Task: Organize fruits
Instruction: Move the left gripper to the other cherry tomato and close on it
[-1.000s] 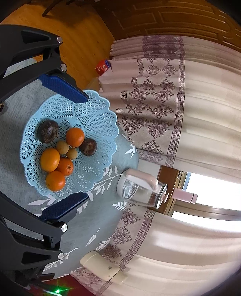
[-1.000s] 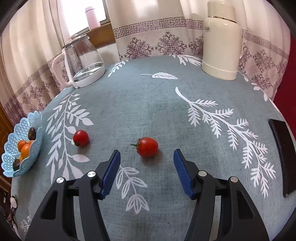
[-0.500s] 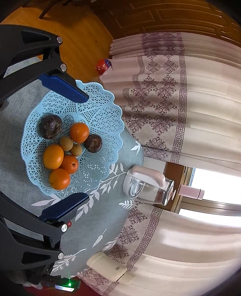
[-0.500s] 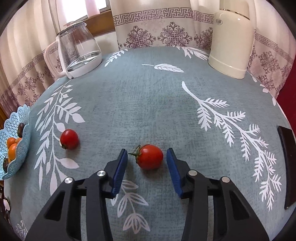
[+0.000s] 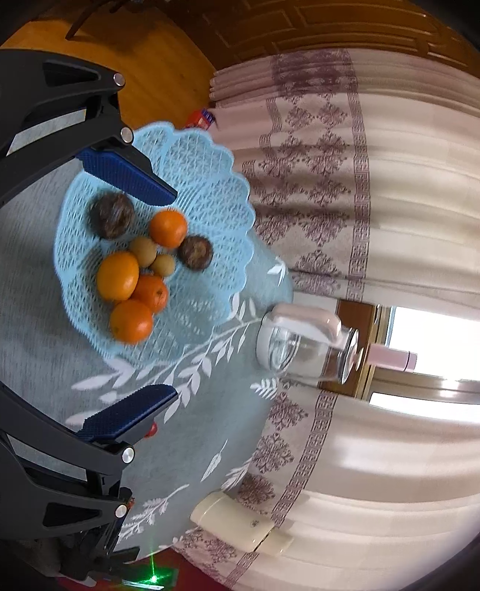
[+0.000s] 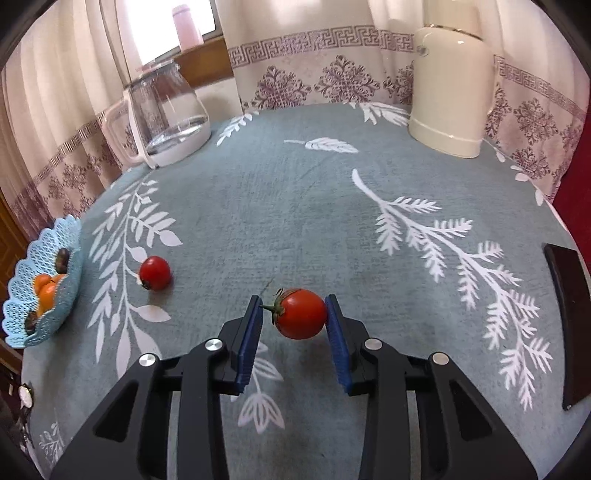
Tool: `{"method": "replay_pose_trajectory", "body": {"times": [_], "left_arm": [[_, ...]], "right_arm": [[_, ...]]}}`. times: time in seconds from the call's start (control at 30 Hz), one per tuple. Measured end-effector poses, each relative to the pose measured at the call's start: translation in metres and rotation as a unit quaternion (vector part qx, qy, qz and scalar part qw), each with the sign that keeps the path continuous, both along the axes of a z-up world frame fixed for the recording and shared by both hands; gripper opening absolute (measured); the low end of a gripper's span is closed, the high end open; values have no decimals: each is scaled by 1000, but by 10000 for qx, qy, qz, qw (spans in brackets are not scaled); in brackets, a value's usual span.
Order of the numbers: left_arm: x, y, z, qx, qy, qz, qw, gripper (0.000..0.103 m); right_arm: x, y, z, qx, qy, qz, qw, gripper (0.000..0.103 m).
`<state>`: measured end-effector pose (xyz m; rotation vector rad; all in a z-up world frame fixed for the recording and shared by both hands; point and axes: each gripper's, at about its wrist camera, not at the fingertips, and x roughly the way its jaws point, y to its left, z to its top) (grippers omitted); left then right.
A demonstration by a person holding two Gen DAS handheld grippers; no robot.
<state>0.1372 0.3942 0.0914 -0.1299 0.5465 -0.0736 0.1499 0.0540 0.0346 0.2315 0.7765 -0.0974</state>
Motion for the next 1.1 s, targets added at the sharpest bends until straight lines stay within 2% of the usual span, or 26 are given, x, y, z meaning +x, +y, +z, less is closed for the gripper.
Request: {"method": "replay_pose_trajectory", "body": {"times": [0.33, 0.73, 0.9, 1.1], "left_arm": [[5, -64, 1, 314, 9, -624, 9976, 99], [39, -134, -23, 651, 405, -1250, 9892, 97], [59, -155, -36, 797, 614, -1446, 9844, 85], [80, -164, -55, 698, 997, -1550, 9804, 67]], "right_arm": [[-22, -5, 4, 89, -196, 86, 9997, 35], [-27, -15, -14, 499, -103, 56, 9987, 35], [-26, -18, -16, 628, -74, 54, 9980, 35], [-27, -15, -17, 584, -106, 87, 9982, 35]]}}
